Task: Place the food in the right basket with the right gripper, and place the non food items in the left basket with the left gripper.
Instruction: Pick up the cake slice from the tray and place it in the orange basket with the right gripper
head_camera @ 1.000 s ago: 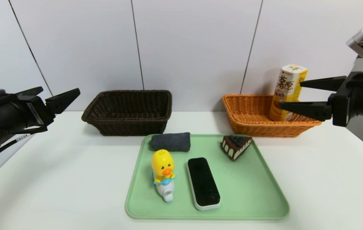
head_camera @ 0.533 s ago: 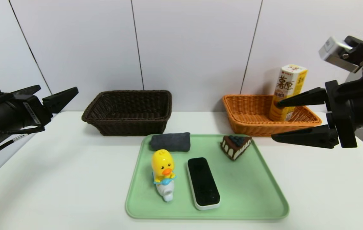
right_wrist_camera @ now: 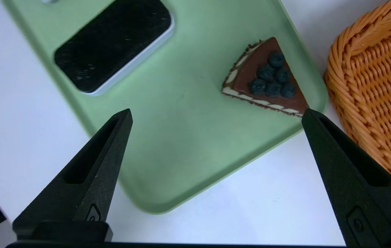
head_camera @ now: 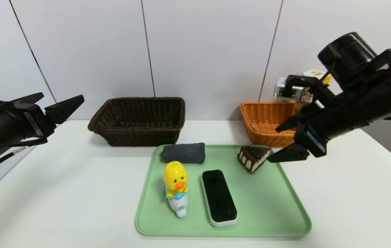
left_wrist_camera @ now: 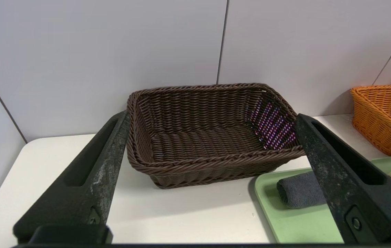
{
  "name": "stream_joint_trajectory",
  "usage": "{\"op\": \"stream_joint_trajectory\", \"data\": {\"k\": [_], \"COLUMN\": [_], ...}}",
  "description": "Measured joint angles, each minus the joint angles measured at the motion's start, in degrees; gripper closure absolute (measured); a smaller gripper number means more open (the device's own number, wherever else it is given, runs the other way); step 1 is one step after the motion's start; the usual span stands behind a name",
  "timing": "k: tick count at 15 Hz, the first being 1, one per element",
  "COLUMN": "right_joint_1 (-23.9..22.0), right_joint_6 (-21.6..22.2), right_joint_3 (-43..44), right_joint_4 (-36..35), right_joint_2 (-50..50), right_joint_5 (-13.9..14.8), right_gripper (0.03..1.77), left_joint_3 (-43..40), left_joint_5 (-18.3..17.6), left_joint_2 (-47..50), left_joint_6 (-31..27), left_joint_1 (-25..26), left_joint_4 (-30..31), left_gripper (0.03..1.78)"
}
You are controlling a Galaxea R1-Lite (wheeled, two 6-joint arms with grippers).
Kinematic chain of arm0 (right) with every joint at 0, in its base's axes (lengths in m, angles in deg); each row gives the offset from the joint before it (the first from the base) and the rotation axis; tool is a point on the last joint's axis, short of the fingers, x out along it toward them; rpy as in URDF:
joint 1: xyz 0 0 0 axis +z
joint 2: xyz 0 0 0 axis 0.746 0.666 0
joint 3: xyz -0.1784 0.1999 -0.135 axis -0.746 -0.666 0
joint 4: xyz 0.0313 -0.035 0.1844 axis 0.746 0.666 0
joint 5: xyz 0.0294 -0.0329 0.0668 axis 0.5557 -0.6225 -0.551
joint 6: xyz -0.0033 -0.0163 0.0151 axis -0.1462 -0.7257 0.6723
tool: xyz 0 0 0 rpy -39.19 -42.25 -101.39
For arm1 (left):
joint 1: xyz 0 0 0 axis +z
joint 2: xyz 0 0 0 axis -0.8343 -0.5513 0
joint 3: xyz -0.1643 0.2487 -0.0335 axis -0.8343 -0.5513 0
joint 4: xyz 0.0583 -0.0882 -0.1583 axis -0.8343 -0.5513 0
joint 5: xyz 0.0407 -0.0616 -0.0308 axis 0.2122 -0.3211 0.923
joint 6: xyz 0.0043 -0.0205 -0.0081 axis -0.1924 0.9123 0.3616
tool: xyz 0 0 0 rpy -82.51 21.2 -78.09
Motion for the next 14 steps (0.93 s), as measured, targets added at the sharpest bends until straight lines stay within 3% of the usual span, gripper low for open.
{"op": "stream_joint_trajectory", "data": {"k": [4, 12, 14], "right_joint_1": [1.1, 2.3, 2.5], "right_joint_6": [0.2, 0.3, 0.5], "right_joint_3": [6.1, 11.2, 11.8], "right_joint_4": [0.2, 1.0, 0.8], "right_joint_2": [8.1, 17.5, 18.9], "right_joint_5": [5.5, 6.7, 8.7], "right_gripper": [0.1, 0.1, 0.1], "left_joint_3": [0.0, 0.2, 0.2], "left_joint_5": [-0.7, -1.8, -1.8], "left_joint_2": [0.0, -1.4, -1.5], "left_joint_6": [0.0, 0.0, 0.0], "left_joint_1": [0.0, -0.4, -0.4], "left_joint_4": [0.0, 0.0, 0.0], "left_gripper": [0.12, 0.12, 0.12]}}
